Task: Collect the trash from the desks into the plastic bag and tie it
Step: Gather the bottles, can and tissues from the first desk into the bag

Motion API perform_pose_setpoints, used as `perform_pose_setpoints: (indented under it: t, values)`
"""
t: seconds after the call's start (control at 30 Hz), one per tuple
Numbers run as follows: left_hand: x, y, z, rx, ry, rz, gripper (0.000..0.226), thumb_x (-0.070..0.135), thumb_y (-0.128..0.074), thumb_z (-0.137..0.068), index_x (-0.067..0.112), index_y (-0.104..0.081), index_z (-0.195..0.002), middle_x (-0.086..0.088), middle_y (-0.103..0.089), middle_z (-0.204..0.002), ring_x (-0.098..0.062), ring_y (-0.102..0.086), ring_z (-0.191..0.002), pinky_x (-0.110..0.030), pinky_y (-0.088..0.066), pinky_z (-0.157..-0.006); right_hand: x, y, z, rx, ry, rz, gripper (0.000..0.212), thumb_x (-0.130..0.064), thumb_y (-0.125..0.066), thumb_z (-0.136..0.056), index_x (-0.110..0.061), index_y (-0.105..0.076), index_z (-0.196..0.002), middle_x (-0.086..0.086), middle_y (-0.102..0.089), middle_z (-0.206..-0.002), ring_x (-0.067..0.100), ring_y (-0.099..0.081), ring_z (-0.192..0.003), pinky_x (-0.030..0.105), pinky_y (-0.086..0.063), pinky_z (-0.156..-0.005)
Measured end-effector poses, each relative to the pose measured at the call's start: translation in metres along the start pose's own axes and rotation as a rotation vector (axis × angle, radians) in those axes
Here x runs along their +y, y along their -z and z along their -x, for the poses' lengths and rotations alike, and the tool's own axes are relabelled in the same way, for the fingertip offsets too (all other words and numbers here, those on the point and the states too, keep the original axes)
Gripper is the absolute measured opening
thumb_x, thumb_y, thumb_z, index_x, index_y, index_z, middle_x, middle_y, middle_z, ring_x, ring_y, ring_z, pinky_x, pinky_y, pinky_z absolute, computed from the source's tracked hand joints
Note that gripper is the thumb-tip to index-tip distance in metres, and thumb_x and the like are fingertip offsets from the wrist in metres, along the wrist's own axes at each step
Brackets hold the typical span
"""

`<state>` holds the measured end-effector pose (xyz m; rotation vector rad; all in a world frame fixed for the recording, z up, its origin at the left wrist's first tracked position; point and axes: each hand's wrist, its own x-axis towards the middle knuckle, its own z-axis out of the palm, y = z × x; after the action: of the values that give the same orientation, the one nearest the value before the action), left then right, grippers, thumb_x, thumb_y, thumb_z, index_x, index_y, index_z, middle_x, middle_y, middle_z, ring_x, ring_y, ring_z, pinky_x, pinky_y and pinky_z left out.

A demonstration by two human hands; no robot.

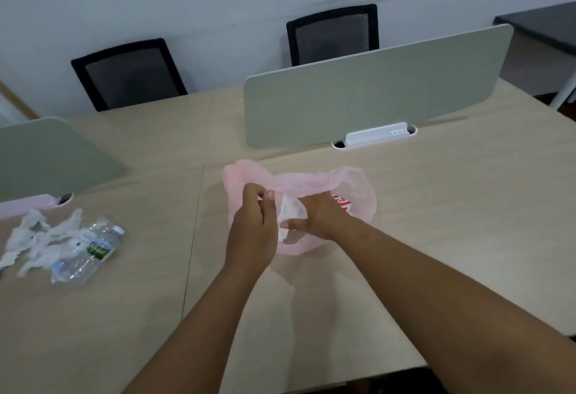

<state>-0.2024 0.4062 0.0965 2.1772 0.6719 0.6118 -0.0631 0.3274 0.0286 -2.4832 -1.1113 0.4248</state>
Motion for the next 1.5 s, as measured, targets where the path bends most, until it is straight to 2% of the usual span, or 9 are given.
perform_pose_setpoints:
  t: [0.2, 0.33, 0.57, 0.77, 0.9, 1.07, 1.2, 1.33, 1.5]
  values:
    - [-0.012, -0.006, 0.025, -0.048, 0.066, 0.038, 0.016, 0.029, -0.035, -0.104, 0.016, -0.043, -0.100, 0.002, -0.047, -0.062, -0.017, -0.045, -0.058, -0.035, -0.033, -0.055, 0.033, -0.010, 0.076, 0.030, -0.095, -0.029, 0.097, -0.079, -0.047, -0.068, -0.033, -0.024, -0.150, -0.001, -0.032, -0.154, 0.025, -0.023, -0.145, 0.044, -0.015, -0.119]
    - [-0.022, -0.013, 0.048, -0.072, 0.110, 0.034, 0.015, 0.029, -0.035, -0.104, 0.016, -0.041, -0.099, 0.000, -0.051, -0.068, -0.025, -0.051, -0.066, -0.036, -0.036, -0.058, 0.033, -0.005, 0.133, -0.015, -0.309, -0.020, 0.095, -0.066, -0.058, -0.078, -0.037, -0.007, -0.153, 0.004, -0.018, -0.159, 0.034, -0.016, -0.144, 0.046, -0.026, -0.115]
    - [-0.032, -0.034, 0.088, -0.141, 0.093, -0.130, 0.017, 0.035, -0.035, -0.103, 0.018, -0.037, -0.102, -0.003, -0.062, -0.081, -0.033, -0.058, -0.075, -0.042, -0.046, -0.066, 0.014, 0.004, 0.208, -0.321, -0.387, 0.059, 0.070, -0.057, -0.054, -0.083, -0.031, -0.030, -0.143, 0.006, -0.034, -0.143, 0.033, -0.030, -0.132, 0.044, -0.036, -0.100]
    - [-0.035, -0.049, 0.121, -0.221, 0.035, -0.334, 0.016, 0.033, -0.035, -0.103, 0.020, -0.035, -0.111, -0.003, -0.056, -0.071, -0.026, -0.053, -0.061, -0.035, -0.034, -0.050, 0.001, 0.000, 0.271, -0.554, -0.296, 0.202, 0.059, -0.051, -0.054, -0.085, -0.024, -0.041, -0.135, 0.005, -0.042, -0.136, 0.032, -0.039, -0.126, 0.042, -0.037, -0.091]
    - [-0.031, -0.056, 0.135, -0.253, 0.058, -0.360, 0.014, 0.026, -0.039, -0.102, 0.021, -0.036, -0.114, -0.001, -0.051, -0.069, -0.025, -0.051, -0.062, -0.034, -0.030, -0.051, 0.016, -0.012, 0.305, -0.660, -0.400, 0.394, 0.059, -0.037, -0.057, -0.093, -0.021, -0.034, -0.145, 0.009, -0.037, -0.144, 0.038, -0.037, -0.133, 0.054, -0.038, -0.101]
    - [-0.038, -0.064, 0.140, -0.349, -0.007, -0.416, 0.016, 0.018, -0.043, -0.099, 0.023, -0.038, -0.112, 0.005, -0.049, -0.066, -0.015, -0.048, -0.057, -0.030, -0.029, -0.049, 0.026, -0.019, 0.327, -0.570, -0.521, 0.310, 0.044, -0.023, -0.047, -0.099, -0.017, -0.040, -0.142, 0.011, -0.041, -0.141, 0.039, -0.042, -0.128, 0.056, -0.038, -0.103]
    - [-0.055, -0.074, 0.137, -0.422, -0.085, -0.388, 0.011, 0.019, -0.046, -0.099, 0.021, -0.041, -0.108, 0.002, -0.053, -0.071, -0.022, -0.050, -0.062, -0.031, -0.033, -0.051, 0.030, -0.017, 0.346, -0.440, -0.623, 0.317, 0.038, -0.031, -0.050, -0.096, -0.026, -0.047, -0.133, 0.004, -0.047, -0.131, 0.032, -0.045, -0.120, 0.046, -0.041, -0.094]
    - [-0.072, -0.084, 0.138, -0.510, -0.213, -0.368, 0.005, 0.020, -0.046, -0.100, 0.019, -0.043, -0.104, -0.001, -0.058, -0.084, -0.023, -0.052, -0.071, -0.031, -0.039, -0.059, 0.038, -0.012, 0.367, -0.450, -0.677, 0.352, 0.041, -0.037, -0.052, -0.094, -0.033, -0.047, -0.134, 0.000, -0.048, -0.131, 0.030, -0.046, -0.119, 0.044, -0.041, -0.093]
    - [-0.087, -0.089, 0.130, -0.534, -0.277, -0.369, 0.005, 0.023, -0.043, -0.101, 0.021, -0.040, -0.097, -0.003, -0.059, -0.077, -0.030, -0.056, -0.068, -0.037, -0.050, -0.060, 0.040, -0.007, 0.398, -0.451, -0.697, 0.388, 0.045, -0.045, -0.054, -0.089, -0.038, -0.047, -0.132, -0.004, -0.050, -0.128, 0.025, -0.050, -0.113, 0.037, -0.042, -0.087]
